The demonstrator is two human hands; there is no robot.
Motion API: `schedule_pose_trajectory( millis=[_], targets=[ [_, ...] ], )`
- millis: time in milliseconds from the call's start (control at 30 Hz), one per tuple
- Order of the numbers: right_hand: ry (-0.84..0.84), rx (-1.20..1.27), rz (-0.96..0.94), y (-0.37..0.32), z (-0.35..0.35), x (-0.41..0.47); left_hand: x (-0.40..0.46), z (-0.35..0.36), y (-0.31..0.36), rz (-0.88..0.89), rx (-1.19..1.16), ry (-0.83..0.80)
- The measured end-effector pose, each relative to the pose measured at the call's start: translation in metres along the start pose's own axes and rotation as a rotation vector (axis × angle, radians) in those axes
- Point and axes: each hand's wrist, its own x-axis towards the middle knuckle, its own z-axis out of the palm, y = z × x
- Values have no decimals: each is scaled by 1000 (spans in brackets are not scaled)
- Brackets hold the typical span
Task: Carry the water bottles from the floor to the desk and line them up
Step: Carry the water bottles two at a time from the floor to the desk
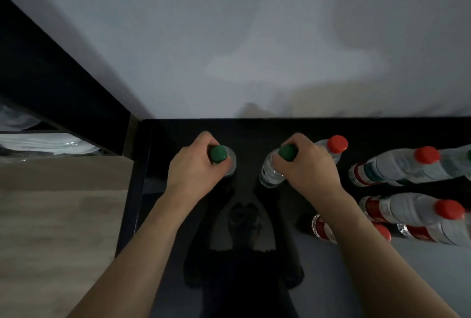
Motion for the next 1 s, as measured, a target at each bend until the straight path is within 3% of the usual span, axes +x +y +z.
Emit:
schedule_pose_trajectory(
  millis=[233,600,767,1000],
  targets=[
    [-101,-22,23,2,6,25,31,16,0,-4,-10,-34],
    [-213,-199,18,-12,-8,8,10,6,17,-99,52,-101],
    [-133,-159,-41,-23,-29,-25,-31,-14,29,-56,61,26],
    [-57,-89,-283,-46,-31,-87,-108,-45,30,-35,157,227]
  ],
)
